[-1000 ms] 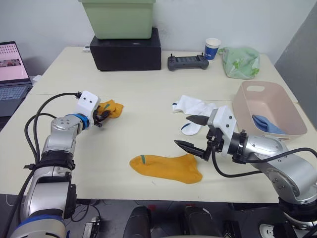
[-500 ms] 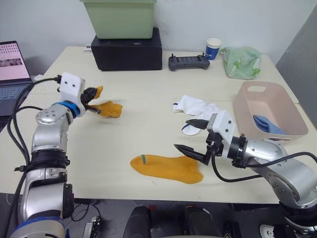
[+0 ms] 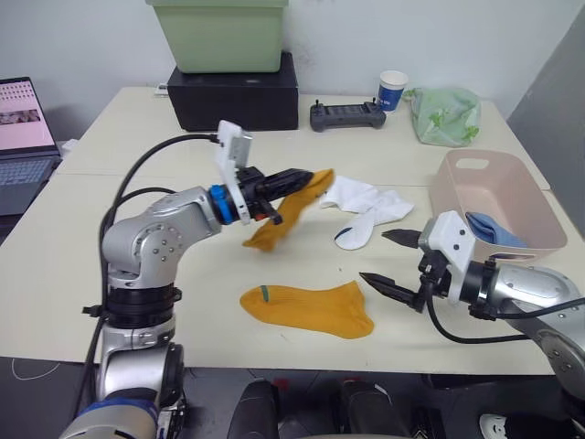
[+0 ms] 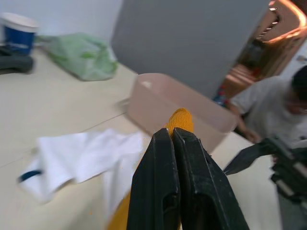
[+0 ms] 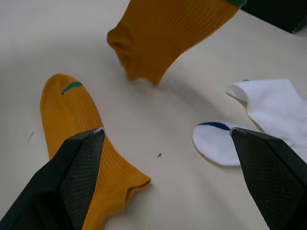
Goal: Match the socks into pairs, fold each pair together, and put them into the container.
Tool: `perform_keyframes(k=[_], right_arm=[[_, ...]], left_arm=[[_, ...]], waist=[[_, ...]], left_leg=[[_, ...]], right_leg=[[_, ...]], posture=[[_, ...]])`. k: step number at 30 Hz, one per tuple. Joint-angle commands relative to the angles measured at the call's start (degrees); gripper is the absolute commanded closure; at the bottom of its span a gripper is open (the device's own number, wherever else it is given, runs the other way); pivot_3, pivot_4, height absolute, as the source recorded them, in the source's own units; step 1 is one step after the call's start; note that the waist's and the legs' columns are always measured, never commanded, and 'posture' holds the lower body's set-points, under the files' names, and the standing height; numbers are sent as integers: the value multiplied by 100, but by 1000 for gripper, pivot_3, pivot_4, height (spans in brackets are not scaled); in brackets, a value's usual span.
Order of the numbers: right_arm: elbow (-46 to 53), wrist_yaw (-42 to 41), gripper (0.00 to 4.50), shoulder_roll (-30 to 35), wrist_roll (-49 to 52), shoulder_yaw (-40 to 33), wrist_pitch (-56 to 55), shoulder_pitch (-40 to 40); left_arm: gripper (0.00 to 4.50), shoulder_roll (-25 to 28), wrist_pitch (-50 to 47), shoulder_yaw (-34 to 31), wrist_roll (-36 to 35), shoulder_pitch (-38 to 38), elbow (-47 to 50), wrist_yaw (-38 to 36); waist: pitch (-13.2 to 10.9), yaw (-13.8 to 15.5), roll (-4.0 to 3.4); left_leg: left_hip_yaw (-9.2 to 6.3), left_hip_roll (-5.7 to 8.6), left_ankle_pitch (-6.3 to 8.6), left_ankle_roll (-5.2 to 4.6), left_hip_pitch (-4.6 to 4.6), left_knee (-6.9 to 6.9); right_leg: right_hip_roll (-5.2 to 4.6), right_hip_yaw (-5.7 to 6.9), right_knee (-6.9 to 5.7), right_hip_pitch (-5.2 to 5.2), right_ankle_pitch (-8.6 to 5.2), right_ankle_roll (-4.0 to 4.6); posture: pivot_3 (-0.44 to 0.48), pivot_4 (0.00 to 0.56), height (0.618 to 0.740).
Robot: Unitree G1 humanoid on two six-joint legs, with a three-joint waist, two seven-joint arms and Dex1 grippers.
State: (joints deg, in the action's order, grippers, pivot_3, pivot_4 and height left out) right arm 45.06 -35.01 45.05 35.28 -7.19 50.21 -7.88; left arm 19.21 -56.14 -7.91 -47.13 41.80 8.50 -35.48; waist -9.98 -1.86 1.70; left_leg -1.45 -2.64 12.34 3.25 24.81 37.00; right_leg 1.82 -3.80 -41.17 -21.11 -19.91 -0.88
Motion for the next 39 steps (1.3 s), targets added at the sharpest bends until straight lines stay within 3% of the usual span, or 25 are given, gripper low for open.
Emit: perform_keyframes(k=[1,6,10,16,19,23,28,32,39], right_arm=[[243,88,0,92,84,-320,18,58],[141,286,0,-5,-62,8,2,-220],[29,445,0,-138,-214,394,-6,-454],[-141,718,0,-473,-451,813,-17,-611],[-237,912,0,-778,-552,1061,61,-653],[-329,1106,0,-1063,-708,1332,97,-672],[-788,1651,0,-1817,-993,1760,284,-846],[-1249,1926,0,-2213,-1269,1989,403,-998],[-1854,2074,0,-2661,-1583,2214,438,-1143]], left_arm=[[4454,-386,36,-668,-379,-110,-154,720],[4454,-759,725,-1016,44,-880,-675,1326],[4454,-699,1310,-987,527,-1569,-909,1378],[4454,-539,1601,-1322,474,-2083,-782,1386],[3841,-281,1627,-1446,415,-2191,-610,1224],[2555,-12,1530,-1523,364,-2327,-448,1179],[906,959,1509,-1389,669,-2407,-808,512],[906,1306,1802,-913,1158,-1993,-1510,92],[906,1383,2156,-139,1844,-1386,-2486,-581]], waist=[[1,-14,-2],[4,-28,-7],[3,14,-4],[3,25,-3],[3,22,-3],[4,19,-4],[5,-17,0],[5,27,-2],[5,17,3]], left_leg=[[0,1,0,0,-2,-1],[-2,1,0,0,-13,-3],[-1,0,-1,2,-8,-2],[-2,-6,-1,2,-4,-2],[-2,-5,-1,2,-4,-2],[-4,-8,-2,3,-5,-4],[-8,-8,-1,3,-6,-6],[-5,-7,-1,2,-6,-9],[-2,-5,0,1,1,-8]], right_leg=[[0,-4,0,0,0,0],[5,-15,-4,0,1,1],[3,-13,1,-1,1,1],[-1,-12,5,0,0,0],[-1,-12,4,0,0,0],[-5,-12,5,-2,0,0],[0,-14,2,-8,1,1],[0,-6,1,-8,0,1],[-11,-6,8,-13,1,0]], posture=[[0,150,735],[0,150,735],[0,150,735],[0,150,735],[0,150,735],[0,150,735],[0,150,735],[0,150,735],[0,150,735]])
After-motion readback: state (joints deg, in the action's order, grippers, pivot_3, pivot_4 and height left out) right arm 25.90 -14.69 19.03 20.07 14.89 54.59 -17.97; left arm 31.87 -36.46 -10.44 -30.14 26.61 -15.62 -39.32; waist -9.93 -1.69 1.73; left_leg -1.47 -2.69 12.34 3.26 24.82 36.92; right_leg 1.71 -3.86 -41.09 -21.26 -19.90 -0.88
